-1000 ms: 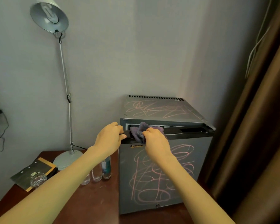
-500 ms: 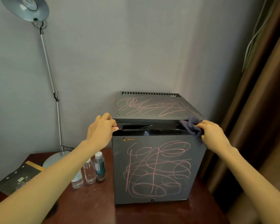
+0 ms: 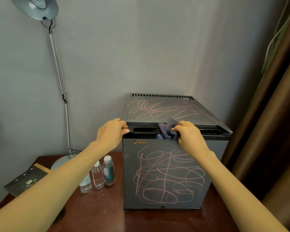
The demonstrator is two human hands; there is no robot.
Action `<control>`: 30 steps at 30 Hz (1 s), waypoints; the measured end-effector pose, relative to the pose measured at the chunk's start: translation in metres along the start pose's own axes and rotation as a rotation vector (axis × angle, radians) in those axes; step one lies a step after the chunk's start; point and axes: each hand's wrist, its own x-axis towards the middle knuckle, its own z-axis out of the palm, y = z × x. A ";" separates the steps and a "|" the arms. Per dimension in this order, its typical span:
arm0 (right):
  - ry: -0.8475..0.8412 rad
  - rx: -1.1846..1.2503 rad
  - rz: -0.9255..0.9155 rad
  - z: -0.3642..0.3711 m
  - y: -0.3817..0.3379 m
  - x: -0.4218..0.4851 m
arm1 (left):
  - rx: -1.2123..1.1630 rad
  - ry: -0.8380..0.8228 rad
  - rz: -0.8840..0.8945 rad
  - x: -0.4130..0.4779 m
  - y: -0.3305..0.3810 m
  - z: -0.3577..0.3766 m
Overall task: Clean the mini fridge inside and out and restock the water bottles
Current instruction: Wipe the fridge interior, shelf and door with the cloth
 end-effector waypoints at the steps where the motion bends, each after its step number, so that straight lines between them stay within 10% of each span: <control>1: -0.003 0.012 -0.030 0.003 -0.013 0.004 | -0.028 -0.013 -0.004 0.001 0.000 0.000; 16: -0.051 0.062 -0.082 0.030 -0.113 0.028 | -0.054 -0.152 0.068 0.013 -0.015 -0.013; 30: -0.077 -0.024 -0.027 -0.016 0.013 0.009 | 0.107 -0.117 0.049 0.004 -0.002 -0.011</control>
